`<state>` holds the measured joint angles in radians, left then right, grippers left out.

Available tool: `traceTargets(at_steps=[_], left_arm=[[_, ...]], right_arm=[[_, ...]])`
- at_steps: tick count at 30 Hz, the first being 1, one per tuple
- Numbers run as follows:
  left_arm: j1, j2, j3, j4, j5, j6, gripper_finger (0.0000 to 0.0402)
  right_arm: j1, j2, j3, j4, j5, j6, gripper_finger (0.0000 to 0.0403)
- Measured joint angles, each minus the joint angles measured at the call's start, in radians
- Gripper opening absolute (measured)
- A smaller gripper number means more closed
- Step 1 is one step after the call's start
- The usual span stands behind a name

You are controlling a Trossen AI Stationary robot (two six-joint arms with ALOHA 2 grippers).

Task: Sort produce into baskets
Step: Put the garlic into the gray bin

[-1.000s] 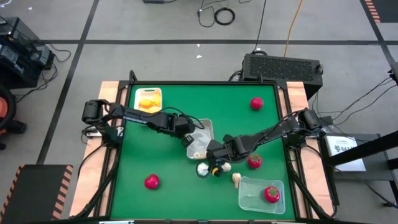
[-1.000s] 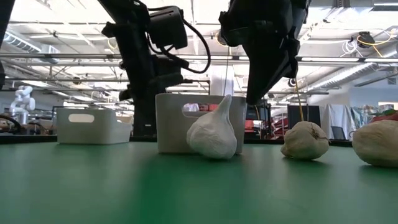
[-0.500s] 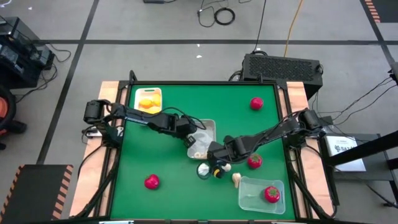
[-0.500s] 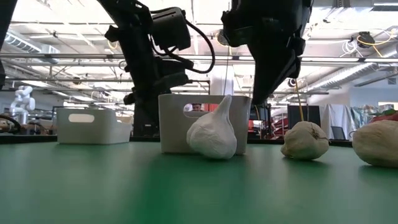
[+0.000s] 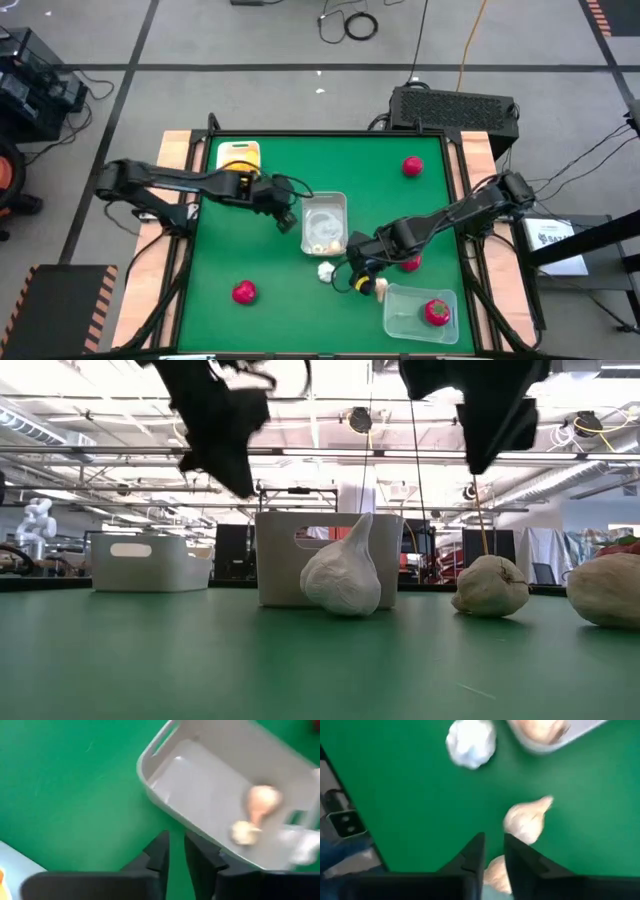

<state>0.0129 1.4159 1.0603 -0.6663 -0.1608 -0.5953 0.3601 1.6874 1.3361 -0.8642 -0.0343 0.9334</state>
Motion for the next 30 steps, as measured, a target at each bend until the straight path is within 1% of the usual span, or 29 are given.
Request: traceTargets(at_steps=[3, 6, 9, 13, 17, 20, 22, 26, 30], left_arm=[[-0.04, -0.075, 0.001, 0.013, -0.013, -0.001, 0.009], [-0.09, -0.11, 0.001, 0.029, -0.053, -0.02, 0.0119], [-0.134, -0.124, 0.001, 0.025, -0.087, -0.055, 0.0147], [-0.171, -0.122, 0.0, 0.001, -0.103, -0.08, 0.0177], [-0.187, -0.123, 0.0, -0.036, -0.105, -0.104, 0.0197], [-0.187, -0.122, 0.0, -0.046, -0.105, -0.112, 0.0203], [-0.19, -0.122, 0.0, -0.073, -0.106, -0.149, 0.0203], [-0.206, -0.122, 0.0, -0.097, -0.111, -0.194, 0.0203], [-0.239, -0.127, 0.0, -0.12, -0.164, -0.212, 0.0203]], right_arm=[[0.009, 0.02, 0.0, 0.001, -0.018, 0.025, 0.0112], [0.009, 0.046, 0.0, -0.002, -0.017, 0.05, 0.0162], [0.005, 0.071, 0.0, 0.009, -0.01, 0.054, 0.0212], [0.006, 0.098, -0.001, -0.002, 0.06, 0.054, 0.0275], [0.001, 0.111, -0.001, -0.02, 0.083, 0.053, 0.0322], [0.0, 0.131, -0.001, -0.027, 0.078, 0.05, 0.0342], [0.0, 0.151, -0.001, -0.033, 0.072, 0.052, 0.0348], [0.01, 0.21, -0.001, -0.039, 0.071, 0.052, 0.0348], [0.014, 0.264, -0.002, -0.044, 0.082, 0.039, 0.0337]])
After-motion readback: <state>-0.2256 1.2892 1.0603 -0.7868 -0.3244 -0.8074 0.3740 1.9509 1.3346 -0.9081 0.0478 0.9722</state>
